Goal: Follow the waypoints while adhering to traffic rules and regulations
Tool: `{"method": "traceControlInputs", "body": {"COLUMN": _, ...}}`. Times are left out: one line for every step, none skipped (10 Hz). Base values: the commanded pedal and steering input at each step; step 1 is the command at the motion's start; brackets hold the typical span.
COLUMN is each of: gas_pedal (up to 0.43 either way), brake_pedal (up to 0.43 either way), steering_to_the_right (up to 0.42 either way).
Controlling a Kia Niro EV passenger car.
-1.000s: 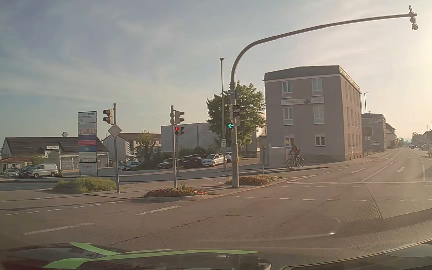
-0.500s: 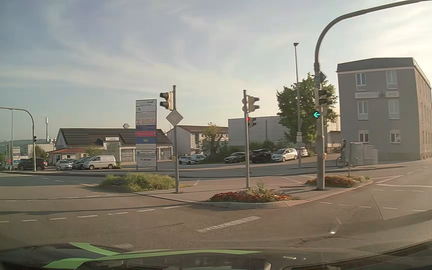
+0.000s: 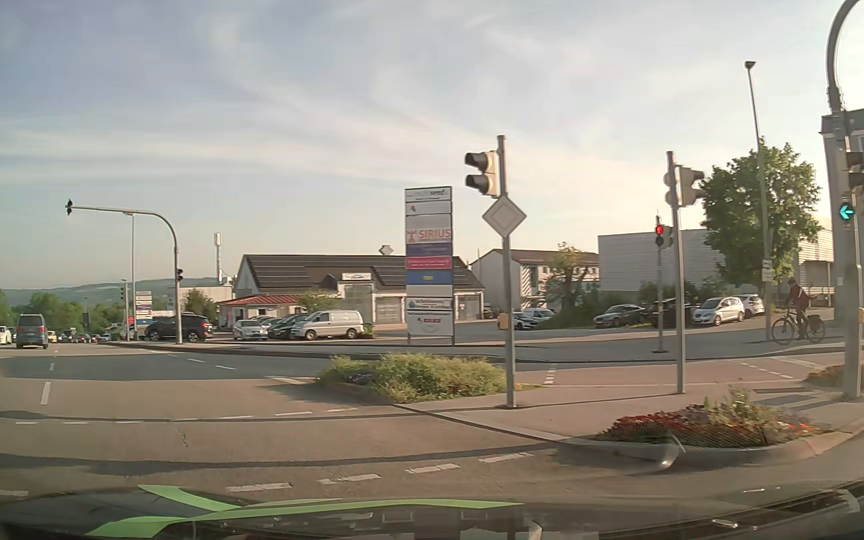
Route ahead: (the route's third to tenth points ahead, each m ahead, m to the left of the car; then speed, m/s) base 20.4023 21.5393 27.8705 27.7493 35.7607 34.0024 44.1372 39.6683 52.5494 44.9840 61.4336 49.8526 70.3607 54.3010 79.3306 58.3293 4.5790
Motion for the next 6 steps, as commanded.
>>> {"method": "traceControlInputs", "body": {"gas_pedal": 0.079, "brake_pedal": 0.000, "steering_to_the_right": -0.421}}
{"method": "traceControlInputs", "body": {"gas_pedal": 0.079, "brake_pedal": 0.000, "steering_to_the_right": -0.419}}
{"method": "traceControlInputs", "body": {"gas_pedal": 0.079, "brake_pedal": 0.000, "steering_to_the_right": -0.416}}
{"method": "traceControlInputs", "body": {"gas_pedal": 0.079, "brake_pedal": 0.000, "steering_to_the_right": -0.402}}
{"method": "traceControlInputs", "body": {"gas_pedal": 0.079, "brake_pedal": 0.000, "steering_to_the_right": -0.386}}
{"method": "traceControlInputs", "body": {"gas_pedal": 0.079, "brake_pedal": 0.000, "steering_to_the_right": -0.360}}
